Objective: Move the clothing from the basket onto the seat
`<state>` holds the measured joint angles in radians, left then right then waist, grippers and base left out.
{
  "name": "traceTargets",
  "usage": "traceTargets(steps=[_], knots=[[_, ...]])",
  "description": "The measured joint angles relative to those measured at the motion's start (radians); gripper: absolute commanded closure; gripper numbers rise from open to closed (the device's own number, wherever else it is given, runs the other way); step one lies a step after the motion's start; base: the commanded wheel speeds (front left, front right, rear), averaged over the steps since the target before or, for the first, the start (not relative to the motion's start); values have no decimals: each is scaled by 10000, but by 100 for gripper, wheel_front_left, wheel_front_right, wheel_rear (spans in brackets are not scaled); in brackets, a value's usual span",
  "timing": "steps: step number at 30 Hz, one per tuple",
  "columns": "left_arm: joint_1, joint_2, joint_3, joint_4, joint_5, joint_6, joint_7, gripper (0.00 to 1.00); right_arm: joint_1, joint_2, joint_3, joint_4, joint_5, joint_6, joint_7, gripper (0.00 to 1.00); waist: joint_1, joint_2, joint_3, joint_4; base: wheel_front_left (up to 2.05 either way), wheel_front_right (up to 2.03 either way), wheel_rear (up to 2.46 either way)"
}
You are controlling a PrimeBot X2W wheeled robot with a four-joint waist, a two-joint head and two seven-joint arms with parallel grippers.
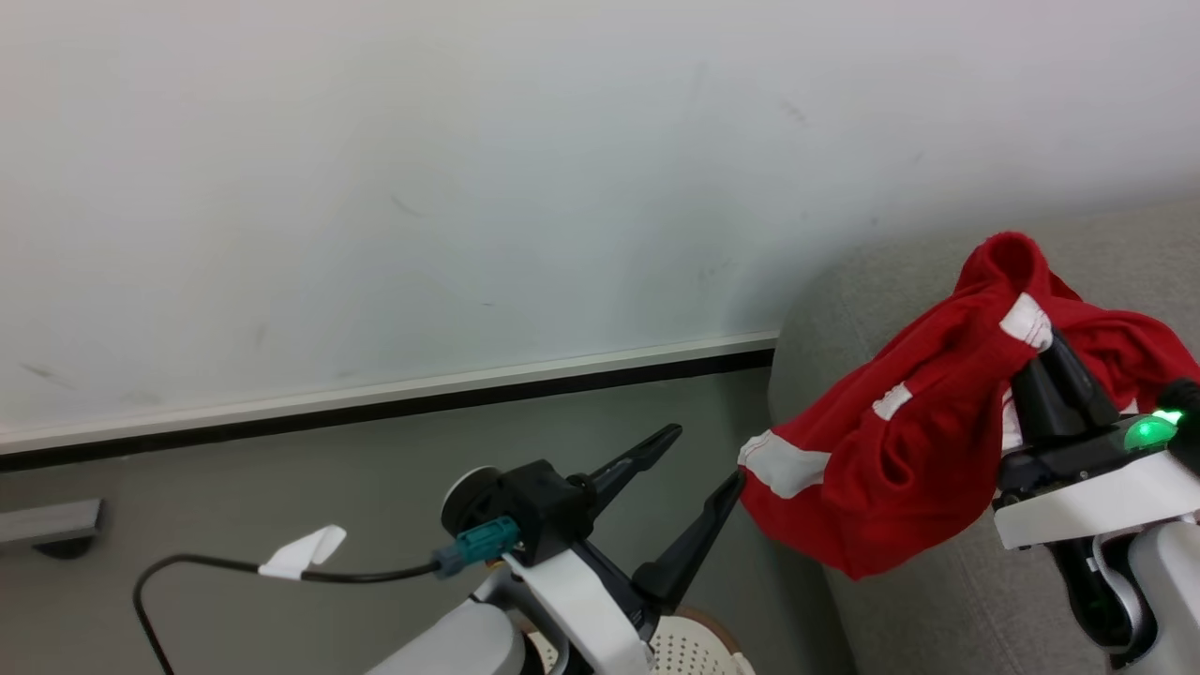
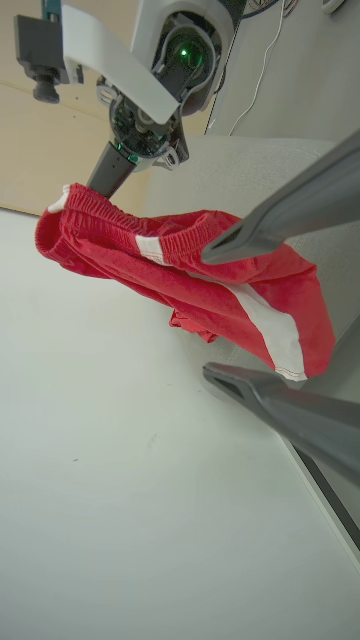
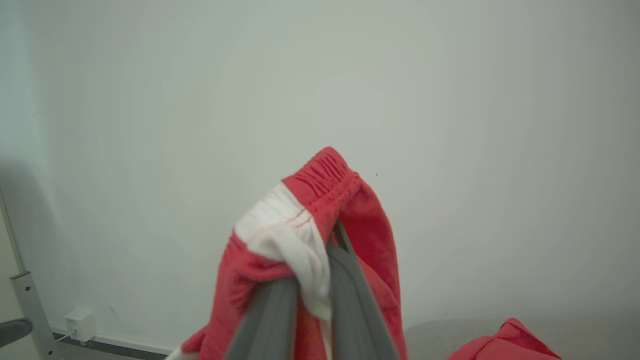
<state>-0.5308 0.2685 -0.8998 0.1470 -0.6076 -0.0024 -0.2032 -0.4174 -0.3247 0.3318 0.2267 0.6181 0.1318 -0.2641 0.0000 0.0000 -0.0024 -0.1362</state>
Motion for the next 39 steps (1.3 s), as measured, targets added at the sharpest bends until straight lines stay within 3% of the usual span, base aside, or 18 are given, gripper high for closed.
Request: traceTargets(steps=[13, 21, 33, 39], knots=[[14, 4, -56, 146, 345, -58, -368, 0, 143, -267, -905, -1016, -322, 0, -2, 100, 0, 0, 386, -1535, 0, 0, 0], [-2, -44, -59, 481, 579, -88, -527, 0, 317, -240, -1488, -1657, -385, 0, 0, 100, 0, 0, 909, -2128, 0, 0, 0], [-287, -169, -77, 734, 802, -408, -548, 0, 165, -648, -2562, -1894, -44, 0, 0, 100, 0, 0, 1736, -2028, 0, 0, 0], [-635, -148, -79, 734, 853, -456, -533, 0, -464, -1478, -3250, -901, 456, 0, -2, 100, 0, 0, 2327, -1677, 0, 0, 0]])
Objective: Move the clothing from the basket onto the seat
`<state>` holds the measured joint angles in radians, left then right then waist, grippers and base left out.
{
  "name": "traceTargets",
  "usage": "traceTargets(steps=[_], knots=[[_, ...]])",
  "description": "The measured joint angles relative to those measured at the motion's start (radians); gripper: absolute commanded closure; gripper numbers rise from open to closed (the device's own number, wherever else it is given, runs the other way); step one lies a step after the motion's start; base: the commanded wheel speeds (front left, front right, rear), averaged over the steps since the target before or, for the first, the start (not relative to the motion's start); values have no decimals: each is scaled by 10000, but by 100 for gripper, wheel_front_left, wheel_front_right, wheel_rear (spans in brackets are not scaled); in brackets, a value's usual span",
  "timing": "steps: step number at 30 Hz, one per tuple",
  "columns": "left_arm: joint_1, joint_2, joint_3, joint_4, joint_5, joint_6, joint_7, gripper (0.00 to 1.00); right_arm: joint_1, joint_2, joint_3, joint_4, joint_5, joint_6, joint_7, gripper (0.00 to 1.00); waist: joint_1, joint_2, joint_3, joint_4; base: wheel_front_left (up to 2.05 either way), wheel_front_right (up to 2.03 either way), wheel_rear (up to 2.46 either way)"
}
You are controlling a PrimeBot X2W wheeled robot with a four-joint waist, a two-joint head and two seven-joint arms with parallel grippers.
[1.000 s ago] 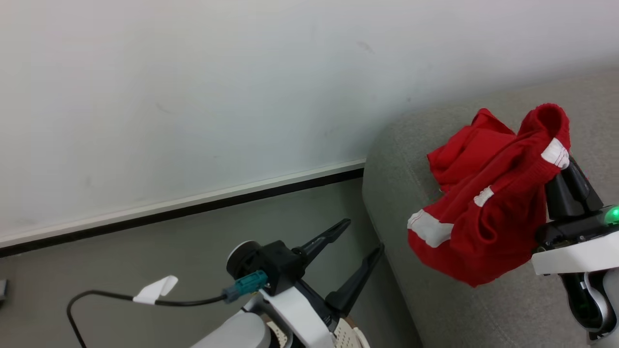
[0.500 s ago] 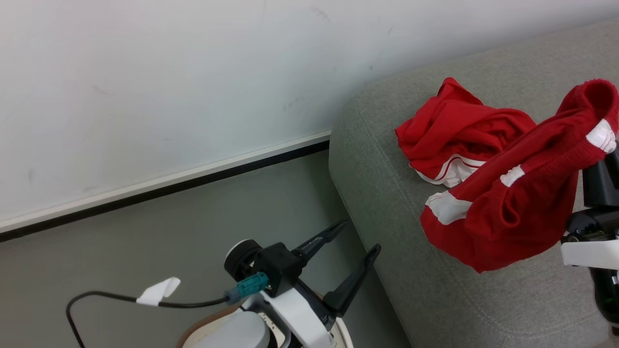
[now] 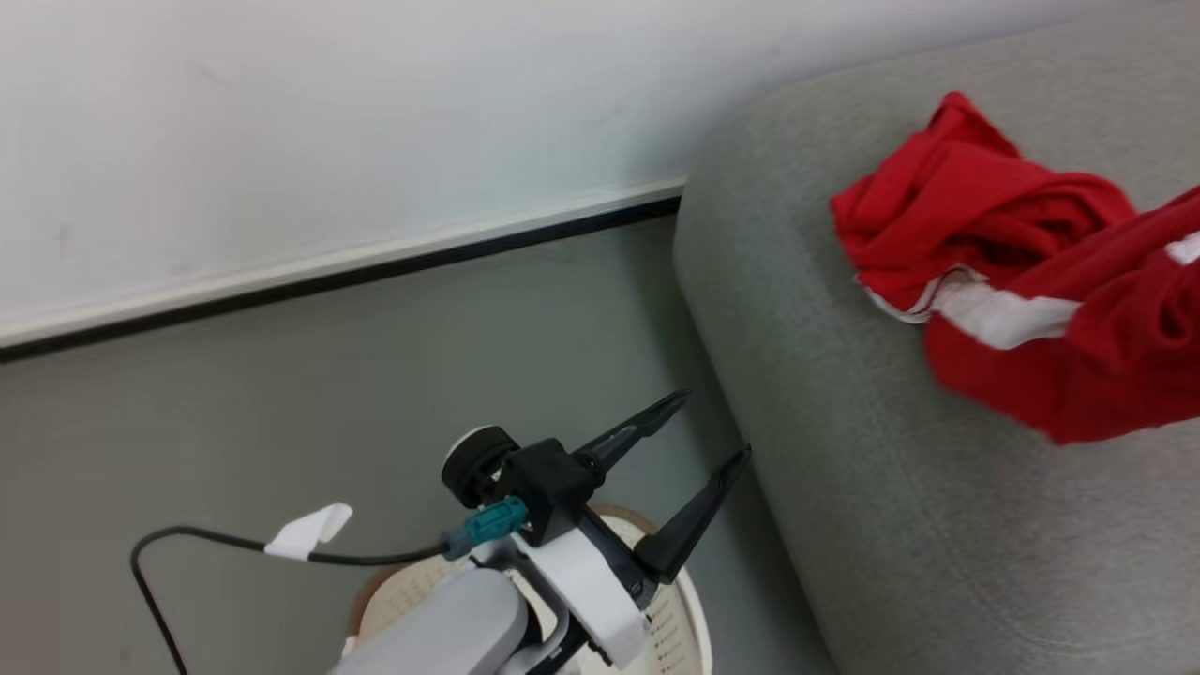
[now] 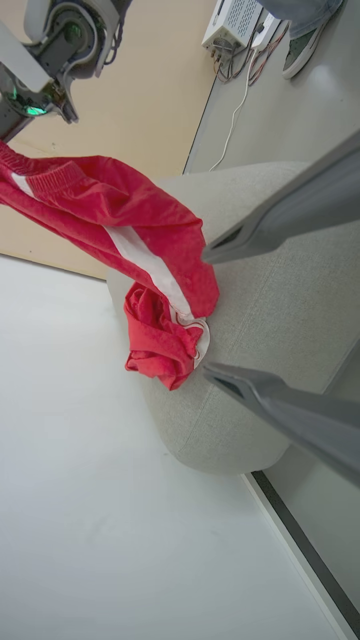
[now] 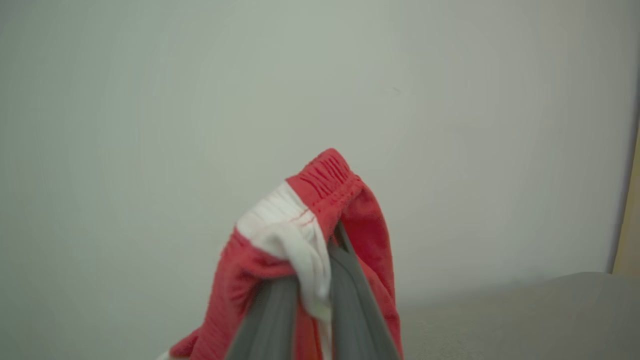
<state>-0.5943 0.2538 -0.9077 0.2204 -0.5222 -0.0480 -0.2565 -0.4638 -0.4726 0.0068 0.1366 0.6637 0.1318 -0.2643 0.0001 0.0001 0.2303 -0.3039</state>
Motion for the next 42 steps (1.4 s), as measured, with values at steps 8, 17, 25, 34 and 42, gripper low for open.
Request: traceTargets(steps=[8, 17, 25, 34, 42], knots=[[-287, 146, 84, -23, 35, -29, 12, 0, -312, -788, -1001, 1306, 75, 0, -2, 100, 0, 0, 859, 783, 0, 0, 0], [-441, 146, 257, -23, 54, -29, -4, 0, -329, -1448, -98, 3990, 481, 0, 938, 100, 0, 0, 1589, 1643, 0, 0, 0], [-567, 105, 479, 40, 69, -38, -21, 0, -509, -2040, 1379, 5323, 1854, 0, 3133, 100, 0, 0, 1854, 1985, 0, 0, 0], [-475, -105, 650, 301, 94, -100, -52, 0, -900, -2422, 2353, 5973, 2715, 0, 4502, 0, 0, 0, 1493, 2020, 0, 0, 0], [79, -232, 1016, 430, 94, -148, -65, 0, -872, -2679, 3135, 6002, 2966, 0, 4801, 0, -1, -1, 586, 1913, 0, 0, 0]])
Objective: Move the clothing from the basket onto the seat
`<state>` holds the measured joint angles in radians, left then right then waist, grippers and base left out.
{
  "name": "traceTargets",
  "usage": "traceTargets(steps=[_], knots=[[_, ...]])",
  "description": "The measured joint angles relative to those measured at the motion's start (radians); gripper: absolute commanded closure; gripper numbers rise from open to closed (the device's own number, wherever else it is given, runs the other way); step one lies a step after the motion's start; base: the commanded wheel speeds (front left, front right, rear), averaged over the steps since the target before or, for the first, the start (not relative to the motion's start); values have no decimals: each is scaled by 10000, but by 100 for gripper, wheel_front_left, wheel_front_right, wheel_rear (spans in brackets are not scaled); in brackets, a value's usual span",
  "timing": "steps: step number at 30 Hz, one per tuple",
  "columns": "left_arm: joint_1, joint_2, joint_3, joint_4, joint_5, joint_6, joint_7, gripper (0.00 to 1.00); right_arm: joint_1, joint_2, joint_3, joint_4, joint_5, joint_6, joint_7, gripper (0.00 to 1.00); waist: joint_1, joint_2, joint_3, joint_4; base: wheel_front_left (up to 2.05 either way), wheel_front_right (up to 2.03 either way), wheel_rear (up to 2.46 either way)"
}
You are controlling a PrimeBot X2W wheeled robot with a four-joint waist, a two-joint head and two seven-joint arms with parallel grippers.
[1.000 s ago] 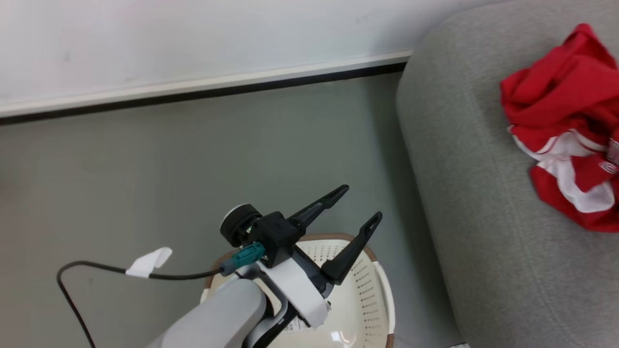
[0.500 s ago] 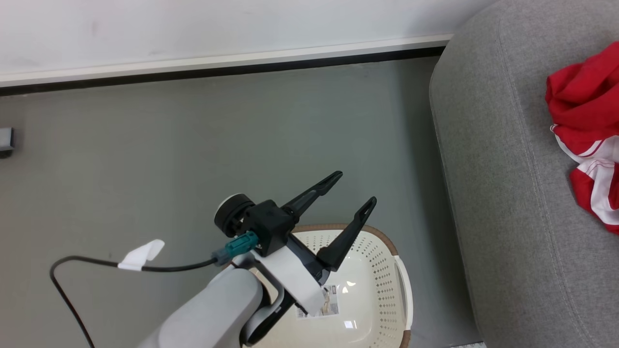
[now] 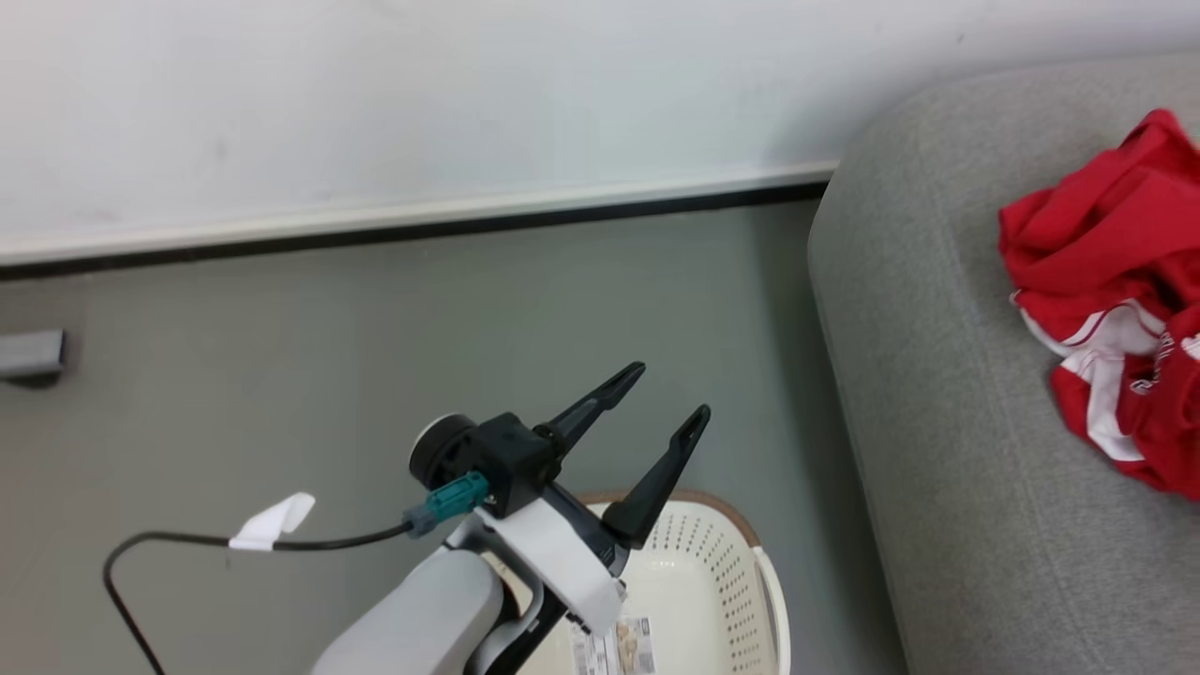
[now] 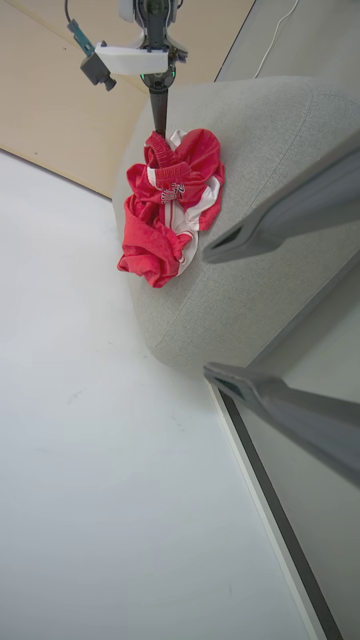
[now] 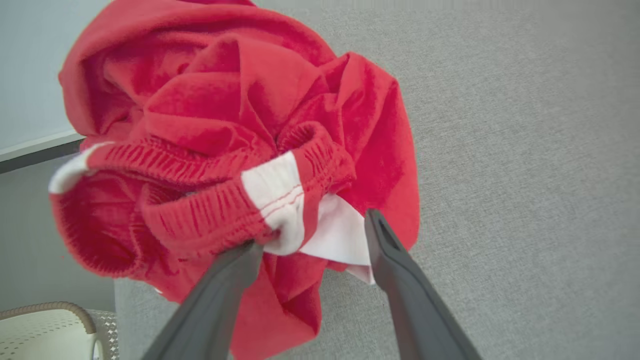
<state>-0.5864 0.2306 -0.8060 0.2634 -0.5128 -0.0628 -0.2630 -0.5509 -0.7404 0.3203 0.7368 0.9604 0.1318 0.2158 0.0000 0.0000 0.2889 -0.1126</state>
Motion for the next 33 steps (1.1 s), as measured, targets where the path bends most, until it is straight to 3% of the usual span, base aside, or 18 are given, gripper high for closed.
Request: traceTargets(steps=[10, 19, 33], knots=[[902, 82, 715, 27, -2, 65, -12, 0, 86, -420, 594, -846, -541, 0, -765, 0, -1, 0, -1351, -219, 0, 0, 0], [1756, 207, 1549, -113, -111, 215, -12, 0, 221, -21, 738, -1724, -1461, 0, -1741, 0, -2, 0, -2414, 57, 0, 0, 0], [2879, 780, 3078, -355, -251, 966, -12, 0, 646, 2033, 1103, -2917, -2286, 0, -3434, 0, -2, 0, -3162, 1146, 0, 0, 0]])
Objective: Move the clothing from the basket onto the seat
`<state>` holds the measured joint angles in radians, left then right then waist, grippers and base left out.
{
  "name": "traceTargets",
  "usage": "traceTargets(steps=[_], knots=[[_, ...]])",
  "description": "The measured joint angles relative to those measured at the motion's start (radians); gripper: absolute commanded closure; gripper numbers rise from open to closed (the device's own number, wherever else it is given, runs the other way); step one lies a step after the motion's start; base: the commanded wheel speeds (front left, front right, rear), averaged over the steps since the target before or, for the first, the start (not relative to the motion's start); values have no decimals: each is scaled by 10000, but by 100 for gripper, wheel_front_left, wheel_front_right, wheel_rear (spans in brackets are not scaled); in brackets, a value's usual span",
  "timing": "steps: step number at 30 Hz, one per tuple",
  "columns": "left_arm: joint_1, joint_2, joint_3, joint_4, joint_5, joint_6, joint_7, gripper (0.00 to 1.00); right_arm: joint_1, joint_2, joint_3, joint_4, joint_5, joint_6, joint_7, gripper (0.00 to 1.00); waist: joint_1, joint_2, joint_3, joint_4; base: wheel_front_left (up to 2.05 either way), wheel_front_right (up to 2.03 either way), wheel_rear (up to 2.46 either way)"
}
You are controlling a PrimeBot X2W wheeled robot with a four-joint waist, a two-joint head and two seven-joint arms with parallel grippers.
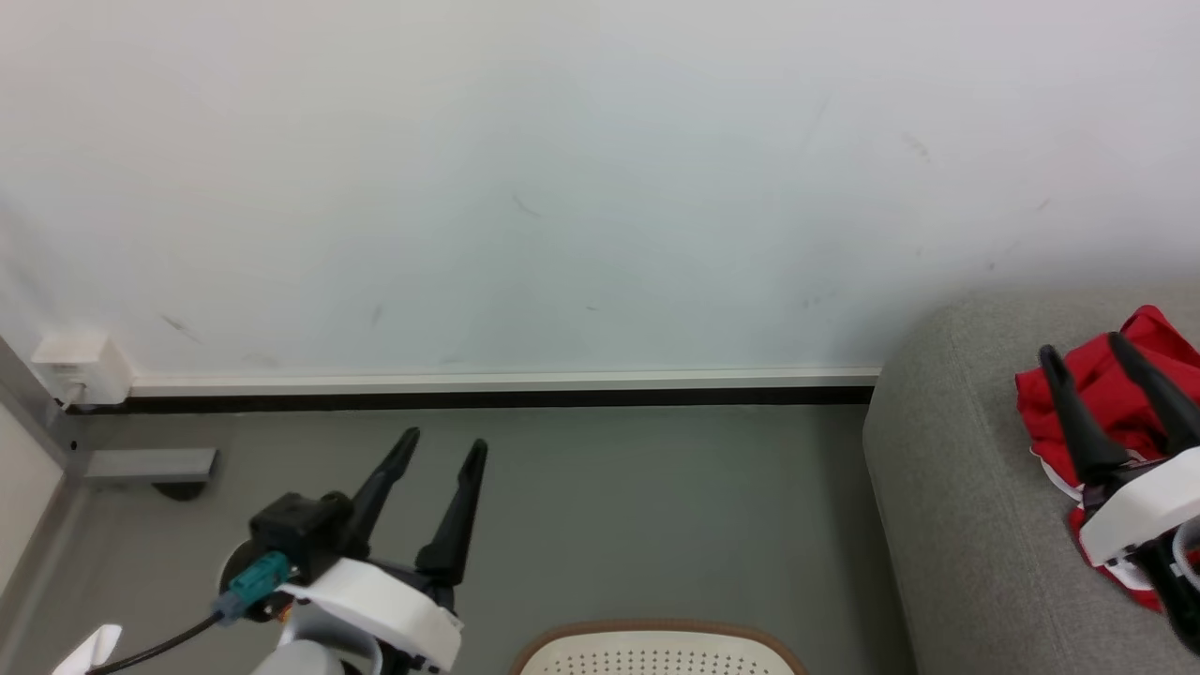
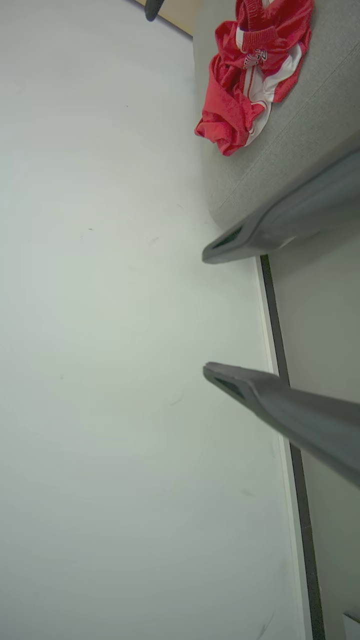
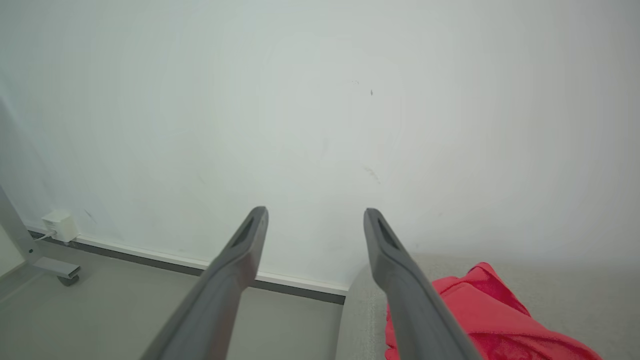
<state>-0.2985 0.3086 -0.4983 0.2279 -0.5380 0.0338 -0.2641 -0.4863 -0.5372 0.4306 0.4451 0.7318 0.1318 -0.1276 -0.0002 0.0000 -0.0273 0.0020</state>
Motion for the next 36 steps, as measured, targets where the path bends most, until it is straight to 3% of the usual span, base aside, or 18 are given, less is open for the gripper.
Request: traceTargets(steps=[6, 12, 17, 22, 27, 36], knots=[[636, 132, 909, -115, 21, 556, 0, 0, 455, 970, -86, 33, -673, 0, -1049, 0, 1, 0, -67, 265, 0, 0, 0], [1344, -52, 1998, -374, 539, 924, 0, 0, 1275, 2061, -821, -393, -1375, 0, -1335, 0, 0, 0, -47, 424, 0, 0, 0], [1867, -493, 2940, -500, 1064, 704, 0, 0, 2274, 2920, -1810, -1308, -2341, 0, -1348, 0, 1, 0, 25, 458, 0, 0, 0], [2276, -1058, 3664, -428, 1684, 232, 0, 0, 2955, 3419, -1797, -1653, -3135, 0, -1348, 0, 1, 0, 90, 356, 0, 0, 0], [2499, -1478, 4186, -171, 2303, -309, 0, 0, 3091, 3670, -1894, -1685, -3486, 0, -1348, 0, 2, 0, 97, 210, 0, 0, 0], [2611, -2008, 4922, 203, 3103, -859, 0, 0, 3259, 3737, -1557, -1555, -3626, 0, -1348, 0, 2, 0, 71, 166, 0, 0, 0]])
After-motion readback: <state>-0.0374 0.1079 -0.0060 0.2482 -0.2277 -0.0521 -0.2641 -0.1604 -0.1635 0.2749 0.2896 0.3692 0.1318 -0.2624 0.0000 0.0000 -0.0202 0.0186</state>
